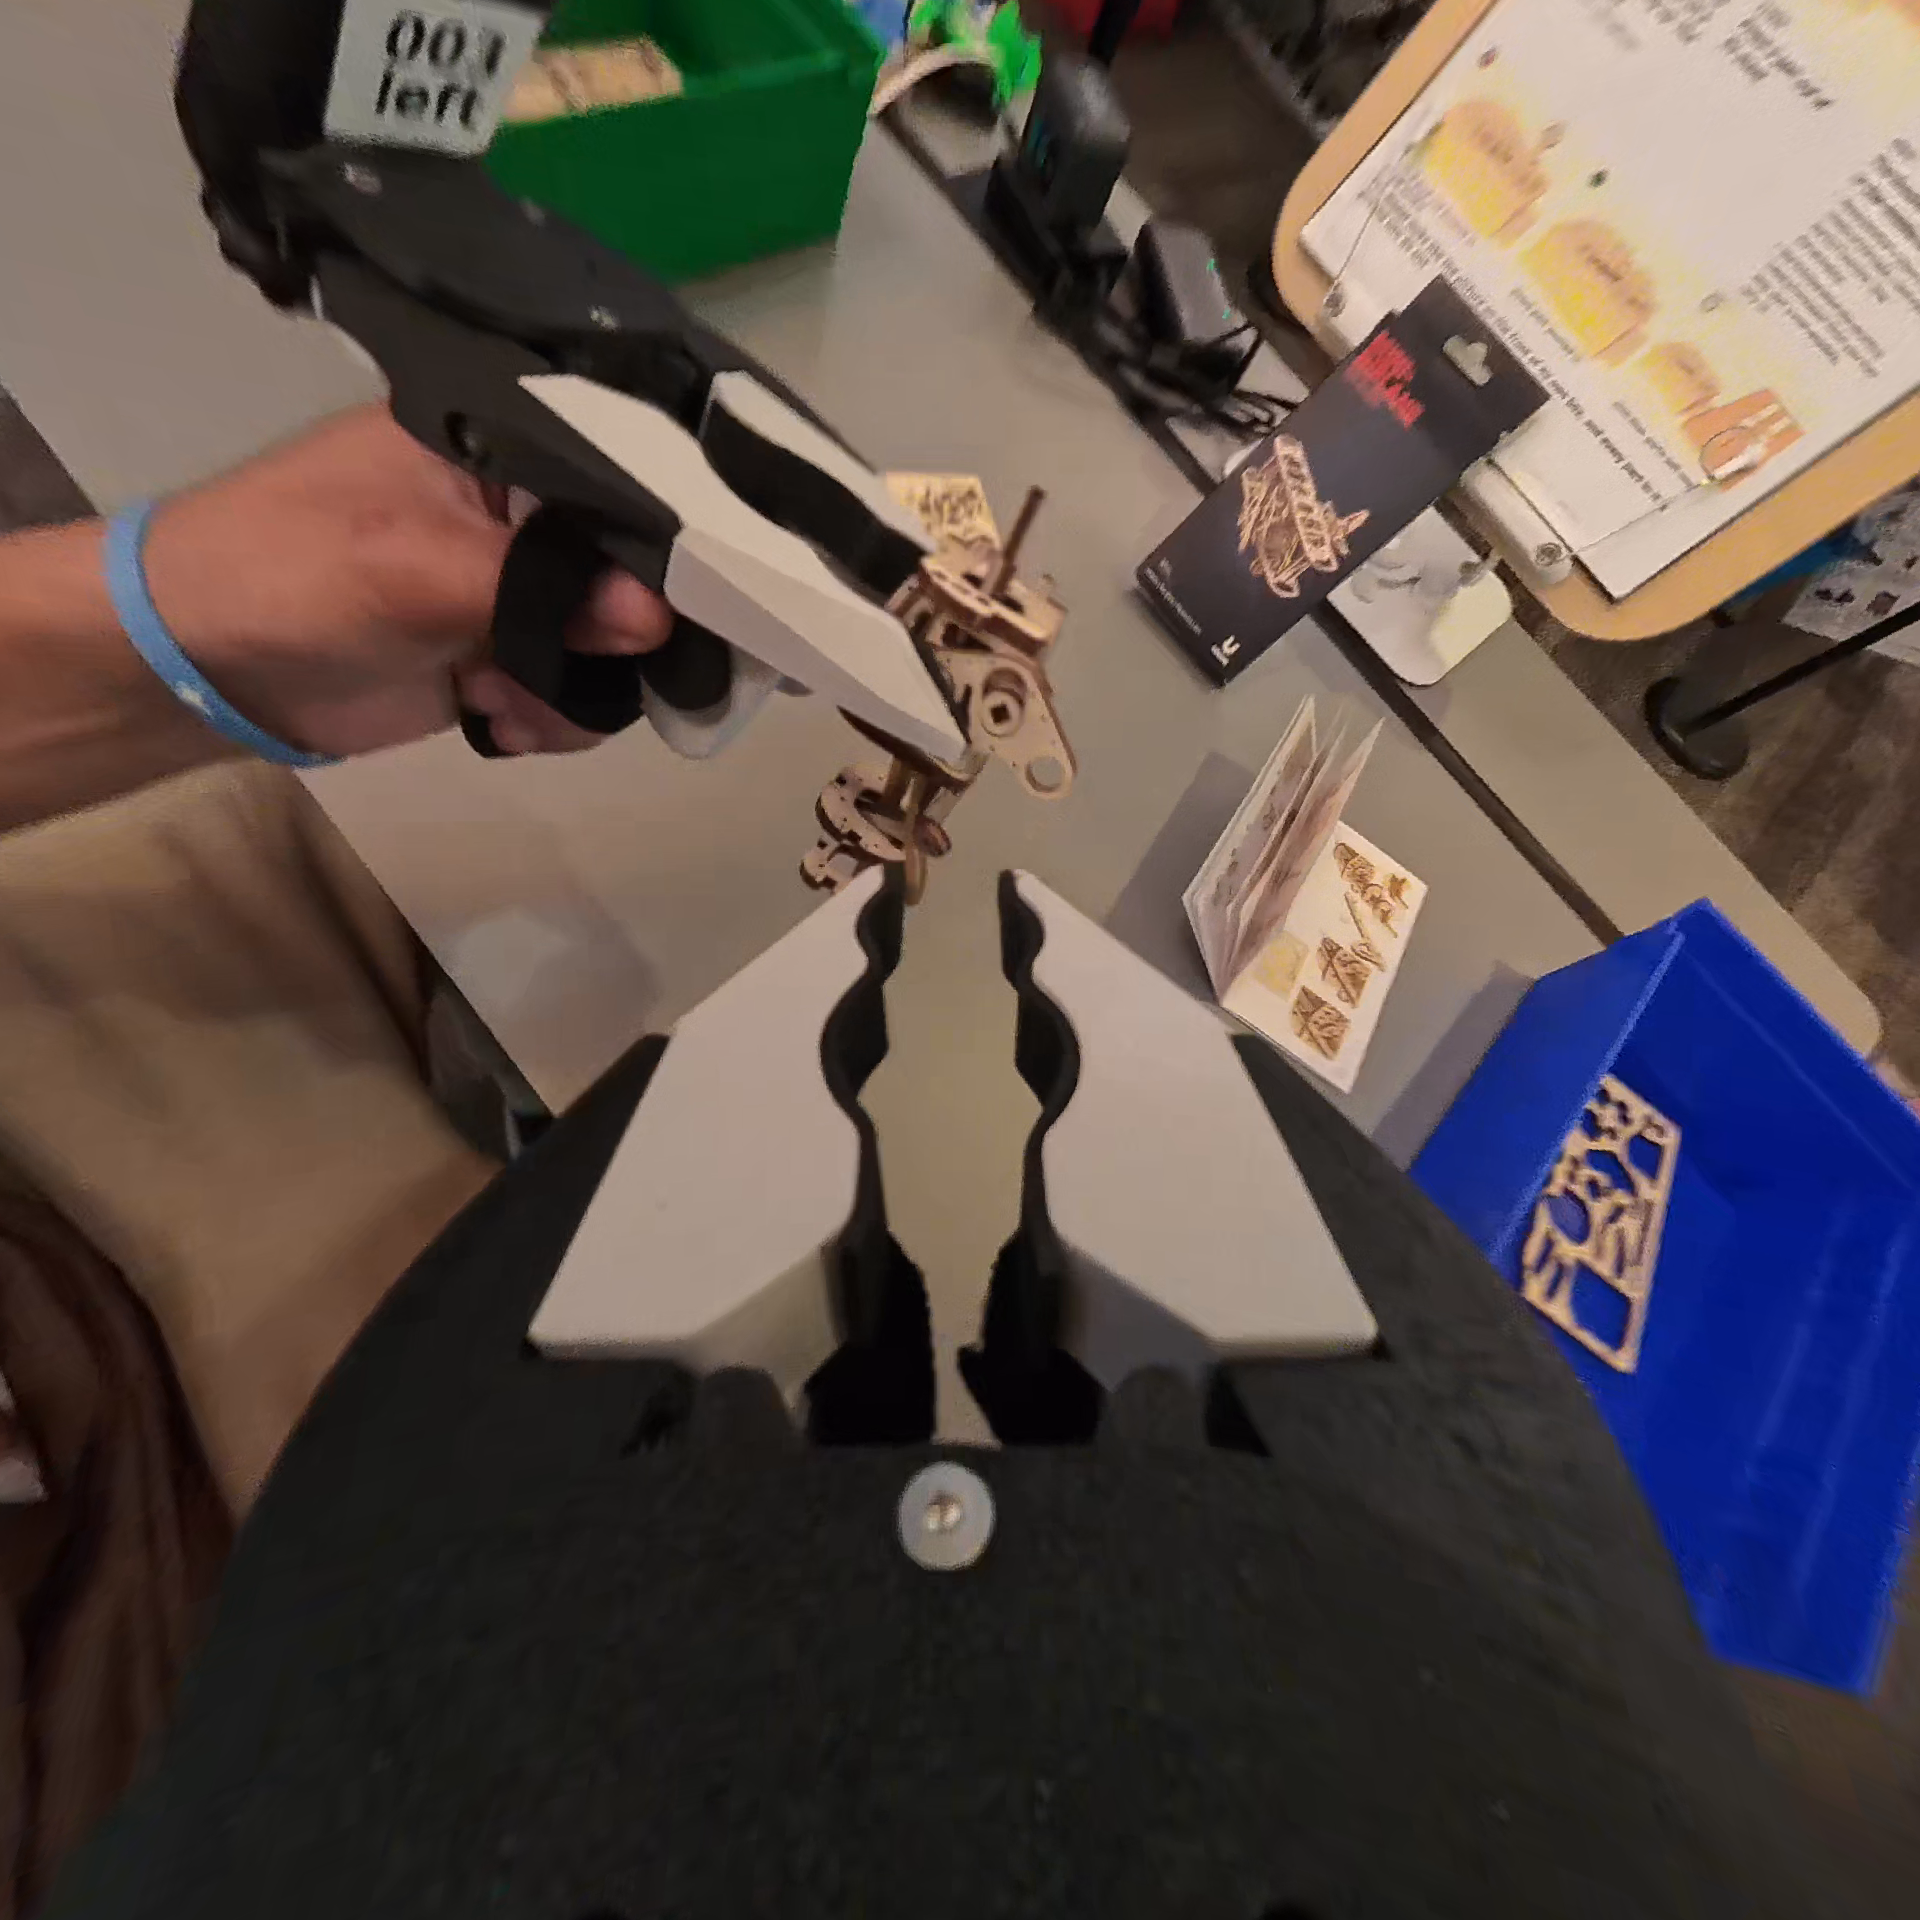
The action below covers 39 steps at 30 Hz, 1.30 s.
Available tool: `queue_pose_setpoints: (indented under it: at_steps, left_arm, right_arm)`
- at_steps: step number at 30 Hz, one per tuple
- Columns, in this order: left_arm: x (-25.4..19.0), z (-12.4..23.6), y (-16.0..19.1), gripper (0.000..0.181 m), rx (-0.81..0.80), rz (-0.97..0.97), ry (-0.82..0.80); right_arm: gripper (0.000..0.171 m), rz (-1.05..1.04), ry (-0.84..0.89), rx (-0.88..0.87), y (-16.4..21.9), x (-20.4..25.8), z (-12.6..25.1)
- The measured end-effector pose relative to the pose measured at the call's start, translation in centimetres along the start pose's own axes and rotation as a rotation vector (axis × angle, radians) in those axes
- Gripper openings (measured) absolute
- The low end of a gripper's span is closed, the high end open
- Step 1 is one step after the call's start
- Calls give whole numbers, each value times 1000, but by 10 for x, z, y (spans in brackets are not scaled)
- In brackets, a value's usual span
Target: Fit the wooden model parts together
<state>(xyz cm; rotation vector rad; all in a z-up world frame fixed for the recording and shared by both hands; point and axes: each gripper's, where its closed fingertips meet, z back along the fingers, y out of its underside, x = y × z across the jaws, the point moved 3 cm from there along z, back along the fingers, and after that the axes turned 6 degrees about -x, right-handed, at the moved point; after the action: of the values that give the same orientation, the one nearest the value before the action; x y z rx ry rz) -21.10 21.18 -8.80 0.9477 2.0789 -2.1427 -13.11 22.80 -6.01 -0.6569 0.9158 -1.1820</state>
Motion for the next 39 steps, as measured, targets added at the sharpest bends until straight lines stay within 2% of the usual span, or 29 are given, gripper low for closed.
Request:
queue_pose_setpoints:
  at_steps: [4,6,8,12,14,18,21,31,35,39]
  left_arm:
    - [5,2,-7,39,-46,34,-22]
    - [6,2,-10,39,-64,63,-27]
    - [7,0,-9,39,-55,84,-30]
    - [10,-4,-5,39,-24,116,-56]
    - [11,-5,-4,39,-13,130,-74]
    - [12,-5,-5,39,-7,132,-87]
    - [10,-5,-5,39,8,108,-96]
    - [6,-4,-8,39,14,67,-97]
    - [6,-4,-8,39,14,67,-90]
    - [5,-3,-9,39,12,60,-87]
  right_arm:
    - [33,-362,-84,-297,10,4,4]
    - [28,-547,-127,-498,13,8,3]
    - [32,-553,-36,-618,18,6,1]
    - [48,-250,192,-549,15,18,-11]
    - [50,-123,285,-482,14,19,-16]
    - [63,-53,276,-392,12,19,-29]
    - [62,-3,249,-375,9,21,-35]
    - [33,-26,179,-363,9,22,-33]
    - [33,-34,200,-355,11,20,-29]
    - [33,-168,155,-404,12,13,-26]
